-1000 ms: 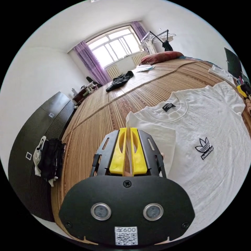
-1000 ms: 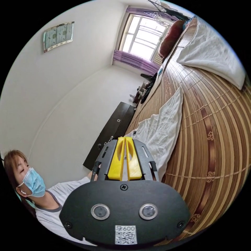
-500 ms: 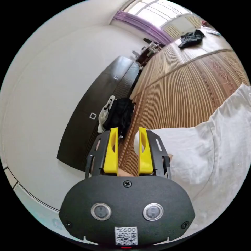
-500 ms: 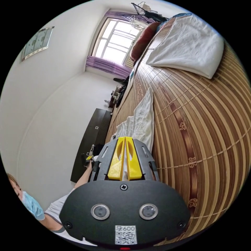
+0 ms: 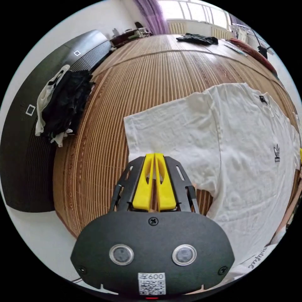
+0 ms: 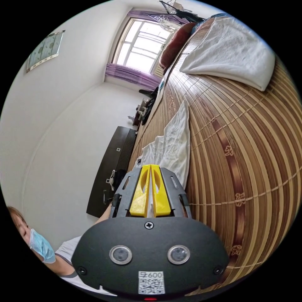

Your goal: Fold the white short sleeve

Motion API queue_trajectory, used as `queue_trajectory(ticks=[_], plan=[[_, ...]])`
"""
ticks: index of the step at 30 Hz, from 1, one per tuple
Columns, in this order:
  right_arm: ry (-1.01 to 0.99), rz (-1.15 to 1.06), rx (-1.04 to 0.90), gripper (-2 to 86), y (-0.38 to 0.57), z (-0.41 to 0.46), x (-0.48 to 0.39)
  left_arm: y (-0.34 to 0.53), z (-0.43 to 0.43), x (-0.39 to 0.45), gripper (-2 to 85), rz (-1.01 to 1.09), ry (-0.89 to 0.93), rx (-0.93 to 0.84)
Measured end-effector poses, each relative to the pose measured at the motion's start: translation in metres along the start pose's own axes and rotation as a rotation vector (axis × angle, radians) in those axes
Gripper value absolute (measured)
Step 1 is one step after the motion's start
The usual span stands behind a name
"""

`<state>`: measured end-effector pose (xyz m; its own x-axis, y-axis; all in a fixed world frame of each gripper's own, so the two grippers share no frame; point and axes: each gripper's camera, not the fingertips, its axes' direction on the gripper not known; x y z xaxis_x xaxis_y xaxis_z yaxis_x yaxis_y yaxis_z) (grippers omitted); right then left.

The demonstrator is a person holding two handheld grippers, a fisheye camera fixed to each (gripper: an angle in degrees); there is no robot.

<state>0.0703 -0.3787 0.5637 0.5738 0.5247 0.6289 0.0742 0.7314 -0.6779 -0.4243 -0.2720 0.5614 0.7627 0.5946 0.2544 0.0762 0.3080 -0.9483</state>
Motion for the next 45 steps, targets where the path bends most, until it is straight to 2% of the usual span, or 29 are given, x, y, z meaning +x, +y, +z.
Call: queue_trajectory(ticks=[3, 6, 9, 12, 14, 20, 22, 24, 25, 27, 29, 31, 33, 36, 38, 39, 42, 45], plan=[[0.014, -0.003, -0.005, -0.9, 0.000, 0.000, -0.003, -0.022, 0.002, 0.015, 1.7, -0.062, -0.100, 0.050], [0.022, -0.004, -0.004, -0.9, 0.001, -0.002, -0.004, -0.035, -0.006, 0.033, 2.2, -0.019, -0.163, 0.089], [0.016, -0.002, -0.002, -0.8, 0.002, -0.005, -0.003, 0.007, -0.056, 0.011, 5.2, -0.383, -0.275, 0.432], [0.021, -0.027, -0.012, -0.8, 0.003, -0.007, -0.007, 0.030, -0.062, -0.019, 8.8, -0.564, -0.248, 0.415], [0.021, -0.038, -0.026, -0.8, 0.004, -0.006, -0.009, 0.044, -0.055, -0.048, 11.4, -0.620, -0.114, 0.344], [-0.016, -0.028, -0.019, -0.8, 0.006, -0.016, -0.005, 0.035, -0.018, -0.049, 12.8, -0.525, 0.206, 0.107], [-0.060, -0.018, -0.005, -0.8, 0.007, -0.023, 0.000, 0.032, -0.026, -0.036, 11.0, -0.513, 0.153, 0.113], [-0.090, -0.006, 0.008, -0.8, 0.007, -0.028, 0.004, 0.024, -0.046, -0.013, 4.9, -0.437, 0.087, 0.165], [-0.102, 0.000, 0.014, -0.9, 0.008, -0.031, 0.006, 0.017, -0.064, 0.013, 4.6, -0.352, -0.016, 0.205], [-0.103, -0.007, 0.016, -0.9, 0.008, -0.033, 0.006, 0.007, -0.099, 0.099, 4.6, -0.026, -0.249, 0.303], [-0.094, -0.005, 0.006, -0.8, 0.008, -0.034, 0.006, 0.013, -0.109, 0.176, 5.5, 0.234, -0.365, 0.325], [-0.096, -0.006, -0.004, -0.8, 0.009, -0.035, 0.006, 0.030, -0.113, 0.240, 9.0, 0.464, -0.321, 0.333], [-0.102, -0.005, 0.003, -0.8, 0.009, -0.038, 0.007, 0.061, -0.118, 0.295, 11.5, 0.673, -0.417, 0.375], [-0.104, -0.003, 0.005, -0.9, 0.009, -0.041, 0.007, 0.086, -0.146, 0.285, 13.0, 0.616, -0.419, 0.566], [-0.103, -0.002, 0.000, -0.9, 0.009, -0.042, 0.007, 0.089, -0.171, 0.232, 13.4, 0.422, -0.305, 0.646], [-0.104, -0.001, -0.002, -0.9, 0.009, -0.042, 0.007, 0.083, -0.173, 0.198, 13.5, 0.316, -0.263, 0.638], [-0.107, -0.001, 0.000, -0.9, 0.010, -0.044, 0.007, 0.058, -0.157, 0.134, 14.1, 0.193, -0.191, 0.529], [-0.107, 0.002, 0.000, -0.9, 0.010, -0.045, 0.007, 0.027, -0.137, 0.104, 15.3, 0.296, -0.058, 0.446]])
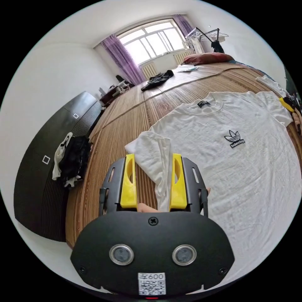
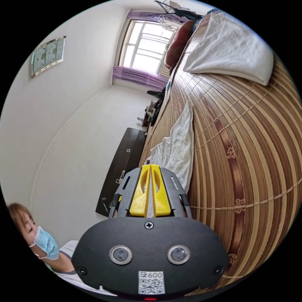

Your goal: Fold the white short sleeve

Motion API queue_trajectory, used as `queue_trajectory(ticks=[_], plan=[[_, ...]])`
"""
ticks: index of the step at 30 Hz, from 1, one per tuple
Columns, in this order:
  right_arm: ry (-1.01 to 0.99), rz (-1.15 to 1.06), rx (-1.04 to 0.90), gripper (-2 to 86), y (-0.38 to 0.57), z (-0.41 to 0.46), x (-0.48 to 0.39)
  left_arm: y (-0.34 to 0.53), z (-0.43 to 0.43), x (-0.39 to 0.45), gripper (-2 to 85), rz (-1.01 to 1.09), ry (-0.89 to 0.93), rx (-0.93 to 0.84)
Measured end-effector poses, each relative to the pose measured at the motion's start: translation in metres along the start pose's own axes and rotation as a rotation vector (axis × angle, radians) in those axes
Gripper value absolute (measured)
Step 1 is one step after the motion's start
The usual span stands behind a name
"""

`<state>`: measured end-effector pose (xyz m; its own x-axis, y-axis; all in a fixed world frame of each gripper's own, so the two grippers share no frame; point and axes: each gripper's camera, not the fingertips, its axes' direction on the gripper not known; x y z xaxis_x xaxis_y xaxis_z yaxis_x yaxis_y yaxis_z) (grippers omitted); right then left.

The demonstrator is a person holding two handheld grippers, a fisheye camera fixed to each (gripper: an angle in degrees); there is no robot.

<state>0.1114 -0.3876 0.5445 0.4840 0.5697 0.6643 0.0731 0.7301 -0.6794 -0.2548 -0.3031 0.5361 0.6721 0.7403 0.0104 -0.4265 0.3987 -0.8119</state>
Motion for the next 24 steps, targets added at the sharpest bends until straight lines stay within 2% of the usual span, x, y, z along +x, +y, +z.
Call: queue_trajectory(ticks=[4, 9, 11, 13, 16, 20, 22, 24], plan=[[-0.002, 0.004, -0.003, -0.9, 0.000, 0.000, -0.001, -0.024, 0.016, 0.027, 15.5, 0.137, -0.055, 0.047], [0.033, -0.009, 0.002, -0.8, -0.001, 0.004, -0.005, -0.065, 0.073, 0.020, 15.6, 0.098, -0.016, -0.093], [0.050, -0.034, -0.019, -0.8, -0.001, 0.008, -0.010, -0.078, 0.092, 0.009, 13.4, 0.071, -0.072, -0.133], [0.041, -0.023, -0.032, -0.8, -0.002, 0.011, -0.009, -0.084, 0.094, -0.001, 4.8, 0.066, -0.044, -0.139], [-0.001, 0.002, -0.005, -0.8, -0.003, 0.009, -0.005, -0.082, 0.083, -0.029, 3.8, -0.043, -0.020, -0.100], [0.084, -0.009, -0.010, -0.8, -0.004, 0.016, -0.013, -0.037, 0.056, -0.094, 3.6, -0.455, -0.242, -0.073], [0.164, -0.039, -0.046, -0.8, -0.004, 0.027, -0.023, -0.006, 0.063, -0.123, 3.7, -0.637, -0.339, -0.201], [0.231, -0.062, -0.054, -0.8, -0.004, 0.035, -0.029, 0.021, 0.106, -0.134, 4.1, -0.528, -0.369, -0.400]])
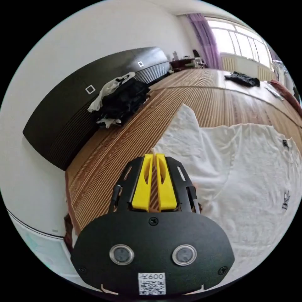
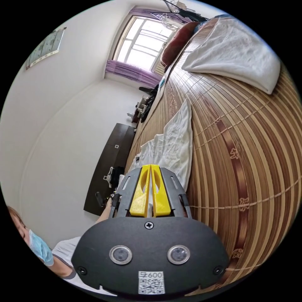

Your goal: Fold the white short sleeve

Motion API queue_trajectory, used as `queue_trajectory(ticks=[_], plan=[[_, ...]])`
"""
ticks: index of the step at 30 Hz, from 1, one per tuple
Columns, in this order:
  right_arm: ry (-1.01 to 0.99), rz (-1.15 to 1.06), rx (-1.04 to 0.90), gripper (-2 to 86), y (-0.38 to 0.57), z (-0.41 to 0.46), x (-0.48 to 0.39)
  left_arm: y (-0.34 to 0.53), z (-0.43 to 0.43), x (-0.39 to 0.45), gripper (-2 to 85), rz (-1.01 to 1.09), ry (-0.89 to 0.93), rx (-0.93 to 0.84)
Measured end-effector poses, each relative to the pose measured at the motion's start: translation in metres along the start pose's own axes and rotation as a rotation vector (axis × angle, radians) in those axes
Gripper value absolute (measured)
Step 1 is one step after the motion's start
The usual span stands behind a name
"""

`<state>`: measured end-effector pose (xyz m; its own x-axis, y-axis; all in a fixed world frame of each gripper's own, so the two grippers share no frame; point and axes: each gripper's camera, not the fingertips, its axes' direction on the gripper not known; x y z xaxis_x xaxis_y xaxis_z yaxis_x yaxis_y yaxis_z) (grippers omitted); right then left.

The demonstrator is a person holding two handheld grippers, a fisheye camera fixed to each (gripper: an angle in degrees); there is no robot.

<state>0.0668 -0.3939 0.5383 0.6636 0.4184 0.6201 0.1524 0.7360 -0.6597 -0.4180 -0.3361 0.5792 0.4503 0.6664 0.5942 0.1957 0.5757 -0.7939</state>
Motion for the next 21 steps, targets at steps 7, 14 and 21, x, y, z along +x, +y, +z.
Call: queue_trajectory(ticks=[7, 14, 21], plan=[[0.069, -0.040, -0.006, -0.9, -0.004, 0.009, -0.011, 0.005, 0.005, 0.015, 2.9, 0.072, -0.231, 0.084], [0.039, -0.023, 0.016, -0.8, -0.008, 0.006, -0.005, -0.075, -0.025, 0.084, 1.2, 0.282, 0.031, 0.169], [0.034, -0.043, -0.003, -0.9, -0.015, 0.006, -0.001, -0.130, 0.010, 0.089, 0.9, 0.229, -0.024, -0.091]])
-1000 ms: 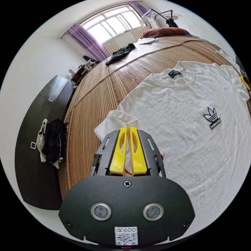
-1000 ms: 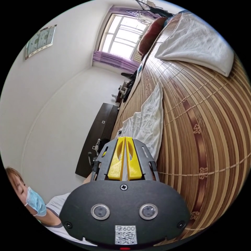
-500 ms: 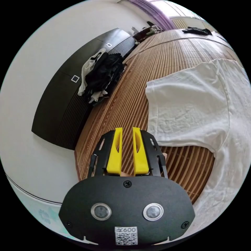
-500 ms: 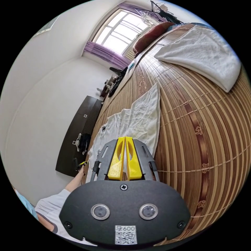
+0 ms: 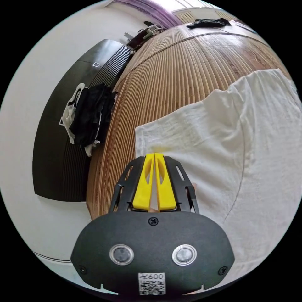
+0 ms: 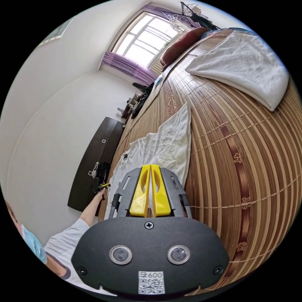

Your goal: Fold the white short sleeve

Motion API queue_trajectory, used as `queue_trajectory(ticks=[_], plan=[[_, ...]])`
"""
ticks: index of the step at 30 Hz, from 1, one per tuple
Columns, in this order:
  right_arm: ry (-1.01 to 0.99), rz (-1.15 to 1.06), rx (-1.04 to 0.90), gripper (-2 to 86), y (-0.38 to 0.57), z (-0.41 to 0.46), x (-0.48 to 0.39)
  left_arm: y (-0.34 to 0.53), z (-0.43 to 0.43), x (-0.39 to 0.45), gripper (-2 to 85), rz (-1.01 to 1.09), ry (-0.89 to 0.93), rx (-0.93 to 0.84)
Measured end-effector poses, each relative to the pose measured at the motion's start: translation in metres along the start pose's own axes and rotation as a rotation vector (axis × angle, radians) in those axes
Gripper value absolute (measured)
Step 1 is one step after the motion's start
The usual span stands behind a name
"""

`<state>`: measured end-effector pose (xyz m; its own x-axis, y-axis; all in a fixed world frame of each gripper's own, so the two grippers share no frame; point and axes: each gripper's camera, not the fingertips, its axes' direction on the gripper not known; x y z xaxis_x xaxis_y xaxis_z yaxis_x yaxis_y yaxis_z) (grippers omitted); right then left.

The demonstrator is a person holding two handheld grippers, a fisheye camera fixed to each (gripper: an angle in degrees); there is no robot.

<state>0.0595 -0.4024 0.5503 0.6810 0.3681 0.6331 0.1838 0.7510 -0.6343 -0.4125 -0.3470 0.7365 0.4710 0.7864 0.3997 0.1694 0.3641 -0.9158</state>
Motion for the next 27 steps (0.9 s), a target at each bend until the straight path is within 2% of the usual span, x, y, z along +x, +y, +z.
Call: queue_trajectory(ticks=[1, 3, 4, 6, 7, 8, 9, 10, 12, 14, 15, 17, 19, 22, 24, 27], plan=[[-0.018, 0.003, 0.002, -0.9, -0.001, -0.002, 0.003, 0.001, -0.008, -0.022, 0.9, -0.108, 0.032, 0.016], [-0.041, 0.015, 0.017, -0.9, -0.002, -0.005, 0.009, 0.032, -0.035, -0.059, 0.8, -0.396, 0.046, 0.213], [-0.049, 0.026, 0.028, -0.9, -0.003, -0.008, 0.013, 0.038, -0.038, -0.064, 0.8, -0.431, 0.082, 0.245], [-0.056, 0.031, 0.037, -0.8, -0.004, -0.010, 0.017, 0.044, -0.035, -0.065, 0.8, -0.399, 0.286, 0.300], [-0.056, 0.030, 0.035, -0.8, -0.005, -0.011, 0.019, 0.048, -0.032, -0.065, 0.8, -0.365, 0.487, 0.357], [-0.055, 0.028, 0.032, -0.8, -0.006, -0.011, 0.019, 0.057, -0.033, -0.065, 0.8, -0.357, 0.674, 0.475], [-0.056, 0.026, 0.022, -0.8, -0.007, -0.011, 0.021, 0.064, -0.039, -0.062, 0.8, -0.338, 0.762, 0.598], [-0.063, 0.024, 0.012, -0.8, -0.009, -0.011, 0.024, 0.062, -0.042, -0.058, 0.8, -0.327, 0.769, 0.615], [-0.074, 0.023, 0.006, -0.8, -0.010, -0.012, 0.028, 0.041, -0.047, -0.039, 0.8, -0.248, 0.680, 0.514], [-0.086, 0.026, 0.007, -0.8, -0.012, -0.014, 0.033, -0.001, -0.035, 0.005, 0.8, -0.035, 0.477, 0.203], [-0.095, 0.024, 0.006, -0.8, -0.013, -0.015, 0.036, -0.010, -0.031, 0.022, 0.8, 0.056, 0.407, 0.145], [-0.107, 0.005, -0.011, -0.8, -0.014, -0.015, 0.038, -0.011, -0.029, 0.031, 0.8, 0.040, 0.276, 0.115], [-0.094, -0.011, -0.034, -0.9, -0.015, -0.013, 0.041, -0.005, -0.026, 0.040, 0.9, -0.006, 0.223, 0.129], [-0.096, -0.013, -0.036, -0.9, -0.016, -0.015, 0.049, 0.011, -0.014, 0.031, 0.9, -0.196, 0.288, 0.171], [-0.113, -0.006, -0.026, -0.9, -0.016, -0.018, 0.056, 0.018, -0.006, 0.024, 0.9, -0.219, 0.341, 0.181], [-0.136, 0.010, -0.001, -0.9, -0.015, -0.023, 0.068, 0.041, 0.006, -0.007, 0.8, -0.326, 0.521, 0.256]])
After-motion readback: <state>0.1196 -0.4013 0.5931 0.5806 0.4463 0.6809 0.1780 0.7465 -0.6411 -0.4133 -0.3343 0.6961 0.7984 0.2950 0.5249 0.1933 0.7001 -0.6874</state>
